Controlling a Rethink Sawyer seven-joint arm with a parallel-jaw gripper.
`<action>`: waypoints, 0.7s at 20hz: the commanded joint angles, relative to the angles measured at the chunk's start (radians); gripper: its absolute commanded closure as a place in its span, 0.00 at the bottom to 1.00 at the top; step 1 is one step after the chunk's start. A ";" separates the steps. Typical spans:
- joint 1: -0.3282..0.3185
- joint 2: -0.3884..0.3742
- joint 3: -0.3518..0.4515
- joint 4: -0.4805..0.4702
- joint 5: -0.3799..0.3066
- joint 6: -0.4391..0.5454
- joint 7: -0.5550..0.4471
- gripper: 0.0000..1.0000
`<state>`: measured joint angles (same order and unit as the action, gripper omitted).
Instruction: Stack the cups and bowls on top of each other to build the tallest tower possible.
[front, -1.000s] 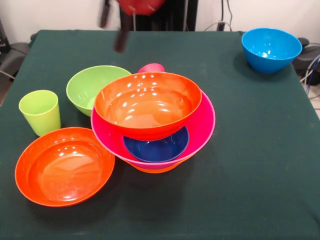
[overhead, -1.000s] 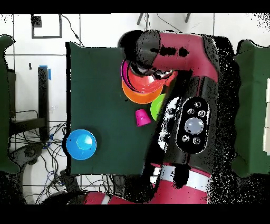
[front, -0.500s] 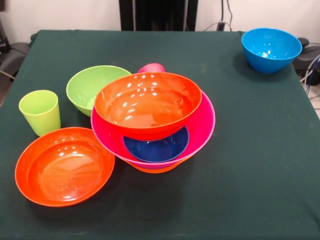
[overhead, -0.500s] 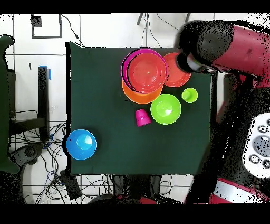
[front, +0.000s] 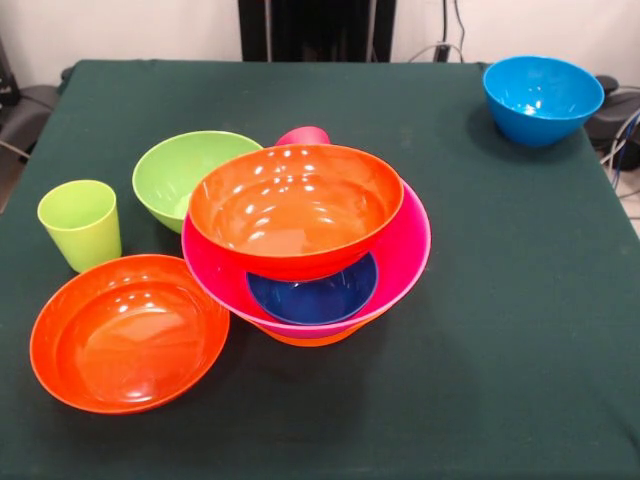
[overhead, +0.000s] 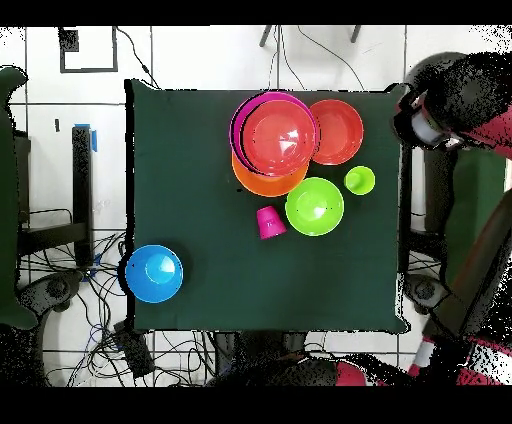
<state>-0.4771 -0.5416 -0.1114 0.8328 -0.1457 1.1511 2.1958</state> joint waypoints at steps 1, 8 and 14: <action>-0.060 0.085 0.188 0.162 0.048 -0.001 -0.265 0.00; -0.143 0.073 0.272 0.273 0.108 -0.029 -0.314 0.00; -0.190 0.085 0.330 0.311 0.135 -0.031 -0.295 0.00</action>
<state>-0.6529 -0.5122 0.0374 0.9879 -0.0273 1.1507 2.1956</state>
